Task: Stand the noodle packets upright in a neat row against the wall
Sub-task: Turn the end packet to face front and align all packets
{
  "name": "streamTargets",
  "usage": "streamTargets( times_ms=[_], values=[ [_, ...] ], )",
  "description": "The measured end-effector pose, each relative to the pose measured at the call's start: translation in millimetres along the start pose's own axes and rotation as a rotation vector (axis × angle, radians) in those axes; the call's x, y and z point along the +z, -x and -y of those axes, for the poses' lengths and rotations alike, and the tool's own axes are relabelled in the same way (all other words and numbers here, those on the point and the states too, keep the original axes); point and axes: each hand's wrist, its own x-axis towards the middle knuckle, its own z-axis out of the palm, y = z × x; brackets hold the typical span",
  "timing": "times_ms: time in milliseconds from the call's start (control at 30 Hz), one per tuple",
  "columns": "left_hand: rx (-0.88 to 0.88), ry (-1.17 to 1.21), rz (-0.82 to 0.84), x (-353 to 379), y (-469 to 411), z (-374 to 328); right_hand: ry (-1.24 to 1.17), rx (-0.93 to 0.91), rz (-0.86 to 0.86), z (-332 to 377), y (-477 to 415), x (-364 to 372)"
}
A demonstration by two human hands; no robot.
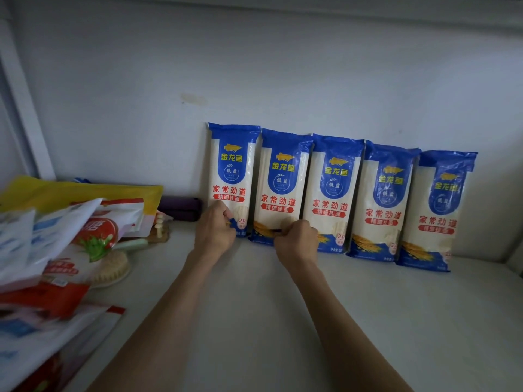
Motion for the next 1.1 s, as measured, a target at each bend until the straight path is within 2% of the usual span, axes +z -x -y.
streamTargets(
  times_ms=[133, 333, 467, 633, 700, 867, 1100],
  values=[
    [-0.019, 0.108, 0.042, -4, 4, -12, 0.006, -0.007, -0.055, -3, -2, 6],
    [-0.017, 0.019, -0.019, 6, 13, -13, 0.006, 0.009, -0.033, 0, -5, 6],
    [-0.058, 0.026, -0.035, 11, 18, -21, -0.012, 0.087, 0.014, -5, -17, -17],
    [-0.080, 0.044, -0.029, 18, 18, -22, 0.170, 0.226, 0.024, -22, -23, -51],
    [-0.092, 0.049, -0.033, 22, 19, -22, 0.149, 0.220, 0.037, -28, -23, -53],
    [-0.100, 0.070, -0.041, 25, 19, -24, 0.099, 0.211, -0.070, -33, -19, -42],
    [-0.098, 0.078, -0.054, 26, 19, -23, 0.086, 0.222, -0.013, -37, -32, -58]
  ],
)
